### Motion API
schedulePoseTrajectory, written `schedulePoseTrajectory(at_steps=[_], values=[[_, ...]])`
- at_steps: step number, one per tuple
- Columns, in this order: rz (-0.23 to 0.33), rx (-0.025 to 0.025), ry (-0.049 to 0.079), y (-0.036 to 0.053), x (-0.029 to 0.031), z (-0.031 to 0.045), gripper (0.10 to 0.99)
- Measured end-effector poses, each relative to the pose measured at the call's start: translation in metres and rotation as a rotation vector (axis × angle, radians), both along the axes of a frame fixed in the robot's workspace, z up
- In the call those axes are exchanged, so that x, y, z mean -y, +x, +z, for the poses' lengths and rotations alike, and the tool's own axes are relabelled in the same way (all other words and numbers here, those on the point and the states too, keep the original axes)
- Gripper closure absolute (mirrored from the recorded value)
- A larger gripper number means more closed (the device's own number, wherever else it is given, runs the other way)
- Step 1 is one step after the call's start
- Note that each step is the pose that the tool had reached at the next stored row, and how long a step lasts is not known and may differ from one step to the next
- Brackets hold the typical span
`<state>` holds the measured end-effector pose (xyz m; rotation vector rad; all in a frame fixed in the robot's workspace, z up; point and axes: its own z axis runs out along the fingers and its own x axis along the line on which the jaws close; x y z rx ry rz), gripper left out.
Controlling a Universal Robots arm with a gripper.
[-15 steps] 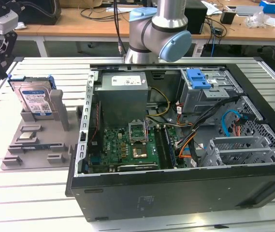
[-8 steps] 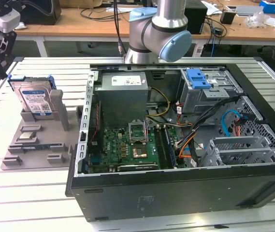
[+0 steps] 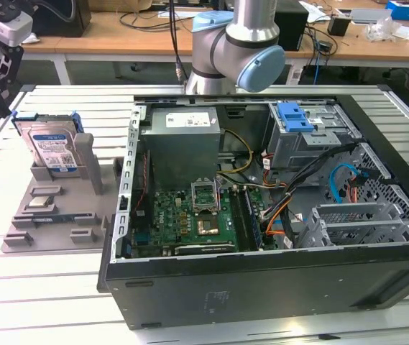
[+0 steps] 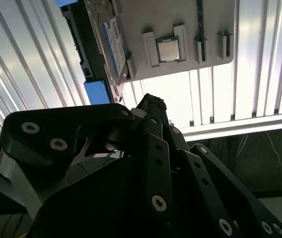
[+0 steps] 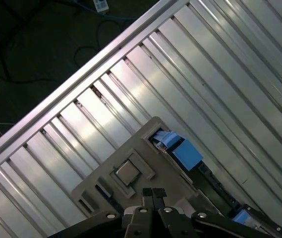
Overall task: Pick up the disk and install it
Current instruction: 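Pick up the disk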
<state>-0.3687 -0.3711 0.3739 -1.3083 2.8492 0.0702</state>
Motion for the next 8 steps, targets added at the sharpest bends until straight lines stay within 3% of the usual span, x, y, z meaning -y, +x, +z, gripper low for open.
schedulePoseTrajectory(at_steps=[8], values=[[0.101,0.0001,0.0,0.0,0.0,0.0,0.98]])
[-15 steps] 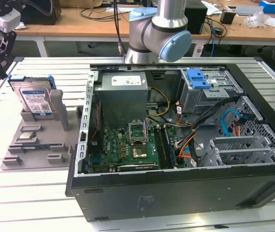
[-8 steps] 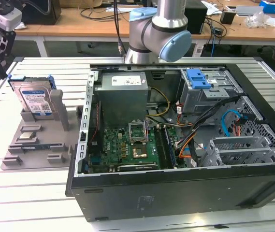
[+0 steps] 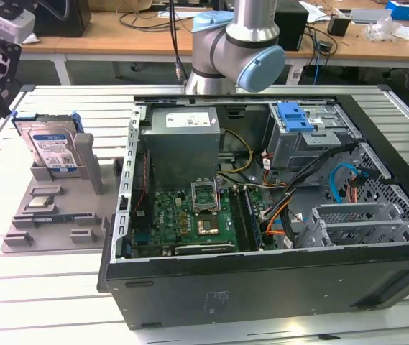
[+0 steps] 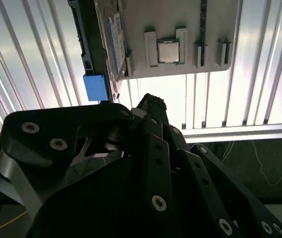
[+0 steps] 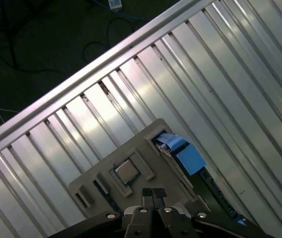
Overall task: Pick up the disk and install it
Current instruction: 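Pick up the disk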
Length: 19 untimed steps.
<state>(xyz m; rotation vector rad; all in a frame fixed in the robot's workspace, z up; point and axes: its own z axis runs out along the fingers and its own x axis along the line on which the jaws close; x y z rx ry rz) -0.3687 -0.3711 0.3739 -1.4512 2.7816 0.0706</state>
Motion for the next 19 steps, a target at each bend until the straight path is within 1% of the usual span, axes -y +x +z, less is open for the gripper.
schedulePoseTrajectory(at_steps=[5,7,12,13,19], values=[[0.048,0.0,0.0,0.0,0.0,0.0,0.98],[0.083,-0.0001,0.0,0.0,0.0,0.0,0.98],[0.139,0.0,0.0,0.0,0.0,0.0,0.98],[0.159,-0.0001,0.0,0.0,0.0,0.0,0.98],[0.212,-0.0001,0.0,0.0,0.0,0.0,0.98]])
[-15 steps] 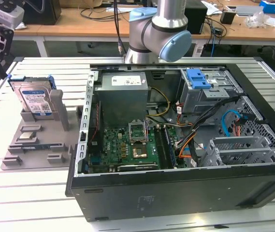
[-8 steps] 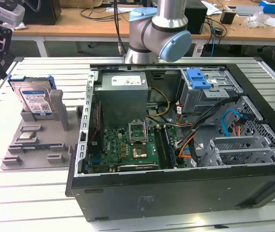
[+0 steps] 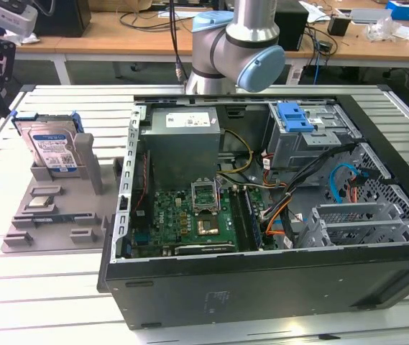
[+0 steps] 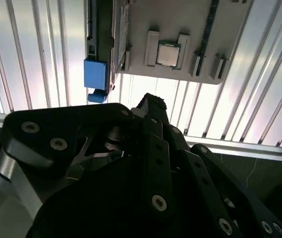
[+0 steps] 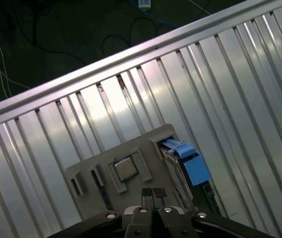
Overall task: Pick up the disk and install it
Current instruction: 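Pick up the disk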
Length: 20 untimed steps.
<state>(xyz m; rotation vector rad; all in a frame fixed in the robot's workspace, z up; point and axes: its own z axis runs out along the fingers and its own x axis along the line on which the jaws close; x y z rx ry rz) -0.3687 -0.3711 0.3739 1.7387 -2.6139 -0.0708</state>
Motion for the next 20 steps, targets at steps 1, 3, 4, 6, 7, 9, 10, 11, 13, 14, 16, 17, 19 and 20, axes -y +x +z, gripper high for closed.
schedulePoseTrajectory(at_steps=[1,3,4,6,7,9,10,11,13,14,16,17,19,20], values=[[0.016,0.0,0.0,0.0,0.0,0.0,0.98],[0.04,0.0001,0.0,0.0,0.0,0.0,0.98],[0.046,0.0,0.0,0.0,0.0,0.0,0.98],[0.065,0.0001,0.0,0.0,0.0,0.0,0.98],[0.076,0.0,0.0,0.0,0.0,0.0,0.98],[0.09,0.0,0.0,0.0,0.0,0.0,0.98],[0.097,0.0,0.0,0.0,0.0,0.0,0.98],[0.104,0.0,0.0,0.0,0.0,0.0,0.98],[0.12,0.0,0.0,0.0,0.0,0.0,0.98],[0.129,0.0001,0.0,0.0,0.0,0.0,0.98],[0.145,0.0,0.0,0.0,0.0,0.0,0.98],[0.155,0.0,0.0,0.0,0.0,0.0,0.98],[0.172,0.0,0.0,0.0,0.0,0.0,0.98],[0.184,0.0,0.0,0.0,0.0,0.0,0.98]])
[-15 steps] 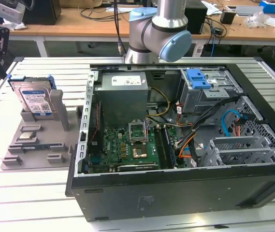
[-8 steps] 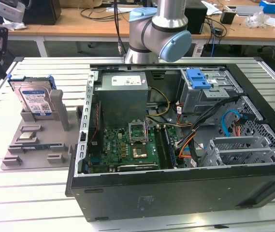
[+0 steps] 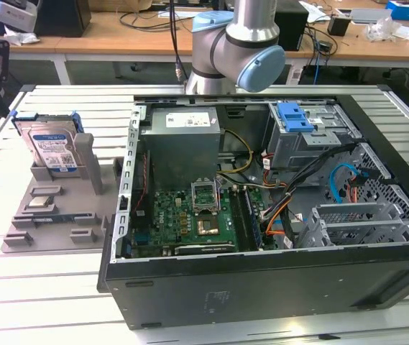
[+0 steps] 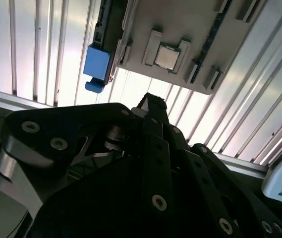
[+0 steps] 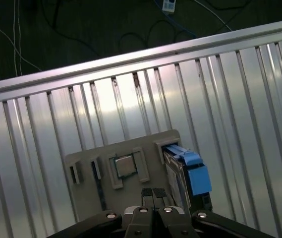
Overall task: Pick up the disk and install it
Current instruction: 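Pick up the disk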
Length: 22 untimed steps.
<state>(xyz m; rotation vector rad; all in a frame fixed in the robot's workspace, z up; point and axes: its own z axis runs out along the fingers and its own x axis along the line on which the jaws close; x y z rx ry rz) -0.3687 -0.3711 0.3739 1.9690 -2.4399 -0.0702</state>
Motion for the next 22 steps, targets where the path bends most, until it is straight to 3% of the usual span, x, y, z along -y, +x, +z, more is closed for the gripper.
schedulePoseTrajectory(at_steps=[13,22], values=[[0.103,0.0,0.0,0.0,0.0,0.0,0.98],[0.211,0.0,0.0,0.0,0.0,0.0,0.98]])
